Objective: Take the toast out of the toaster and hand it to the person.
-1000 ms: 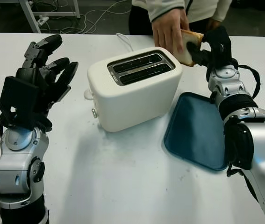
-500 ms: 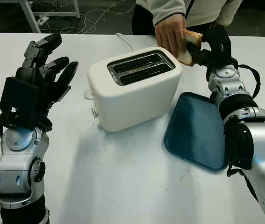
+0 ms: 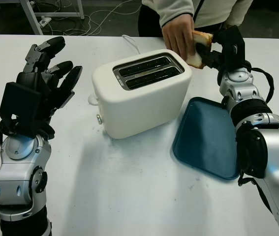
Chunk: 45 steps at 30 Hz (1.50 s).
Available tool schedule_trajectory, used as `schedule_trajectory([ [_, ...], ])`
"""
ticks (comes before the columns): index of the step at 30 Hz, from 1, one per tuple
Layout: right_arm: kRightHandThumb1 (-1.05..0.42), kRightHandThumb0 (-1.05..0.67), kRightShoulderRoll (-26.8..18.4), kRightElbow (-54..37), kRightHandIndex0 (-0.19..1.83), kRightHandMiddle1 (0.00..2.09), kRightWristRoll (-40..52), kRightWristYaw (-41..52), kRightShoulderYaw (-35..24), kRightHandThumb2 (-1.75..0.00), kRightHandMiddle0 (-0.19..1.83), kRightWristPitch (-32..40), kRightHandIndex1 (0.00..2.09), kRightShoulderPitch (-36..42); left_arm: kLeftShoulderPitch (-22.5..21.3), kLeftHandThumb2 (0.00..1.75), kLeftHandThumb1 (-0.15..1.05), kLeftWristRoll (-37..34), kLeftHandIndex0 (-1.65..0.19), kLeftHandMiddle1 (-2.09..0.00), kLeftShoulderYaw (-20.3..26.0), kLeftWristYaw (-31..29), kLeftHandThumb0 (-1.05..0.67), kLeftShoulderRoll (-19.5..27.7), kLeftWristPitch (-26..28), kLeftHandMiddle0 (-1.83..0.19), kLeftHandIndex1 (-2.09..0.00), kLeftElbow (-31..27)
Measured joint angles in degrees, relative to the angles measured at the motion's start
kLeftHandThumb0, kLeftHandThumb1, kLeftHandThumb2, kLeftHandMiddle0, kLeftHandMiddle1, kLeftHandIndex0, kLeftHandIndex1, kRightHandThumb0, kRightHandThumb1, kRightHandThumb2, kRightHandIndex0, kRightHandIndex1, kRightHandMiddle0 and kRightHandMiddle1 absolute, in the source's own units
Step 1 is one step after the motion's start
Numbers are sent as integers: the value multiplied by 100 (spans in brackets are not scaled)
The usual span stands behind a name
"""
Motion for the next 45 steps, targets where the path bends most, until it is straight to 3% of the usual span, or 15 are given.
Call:
schedule_trajectory([
  [2,-92,-84,-73,-65,31,16,1,393,46,-38,39,-53,41,0,0,21,92,-1,-5,-88,0,-1,-61,-2,1,0,-68,0],
  [6,-92,-91,-253,-185,2,1,-1,1035,148,-43,10,-144,9,1,0,20,92,-18,-5,-86,10,-5,-62,-12,1,0,-68,0],
  [12,-92,-101,-402,-484,4,2,-212,753,398,-34,9,-248,6,105,-1,19,92,-12,-6,-87,4,-7,-62,-8,35,0,-67,0],
  [16,-92,-94,-407,-950,12,1,-248,512,471,-33,10,-326,8,445,0,21,92,-20,-6,-87,23,-7,-59,-19,35,0,-67,-2],
  [17,-92,-90,-401,-1167,30,1,-240,444,472,-34,9,-323,40,597,3,22,92,-22,-5,-87,38,-5,-57,-31,37,0,-67,-7],
  [18,-92,-81,-378,-1430,24,0,-222,355,447,-36,6,-320,112,773,19,24,92,-29,-5,-87,70,-5,-55,-44,37,0,-67,-13],
  [19,-92,-75,-325,-1720,12,0,-131,310,373,-39,3,-311,115,973,51,23,92,-82,-5,-86,134,-7,-54,-71,35,0,-67,-19],
  [20,-92,-73,-267,-2099,6,0,-4,285,296,-42,2,-288,99,1226,93,22,92,-176,-5,-85,211,-9,-55,-123,34,0,-66,-26],
  [21,-92,-67,-202,-2512,3,1,67,283,245,-49,3,-238,53,1505,156,19,92,-240,-4,-82,269,-6,-58,-164,37,0,-66,-51],
  [22,-92,-65,-148,-2958,1,1,148,293,233,-51,3,-151,33,1810,231,18,92,-272,-4,-81,316,-1,-59,-218,63,0,-65,-107],
  [25,-92,-54,-4,-4293,5,5,247,340,236,-62,14,184,13,2747,544,23,92,-238,-10,-83,325,84,-62,-250,98,-4,-63,-358],
  [31,-92,-60,396,-6986,8,2,664,411,263,-58,13,1270,8,4546,1255,25,92,-122,-19,-73,67,277,-59,-534,17,-11,-46,-648],
  [36,-92,-69,836,-9166,17,4,1116,521,392,-59,20,1792,10,6429,2386,29,92,237,-18,-68,-605,431,-61,-833,-374,-7,-38,-1097],
  [40,-92,-68,897,-9810,16,3,895,520,605,-65,20,1787,9,7268,2847,32,92,314,-17,-68,-881,416,-63,-871,-685,-4,-36,-1131],
  [45,-92,-63,1367,-10348,17,2,1006,439,945,-64,19,1789,9,8021,2998,32,92,415,-16,-68,-1013,418,-65,-872,-752,-1,-33,-1132],
])
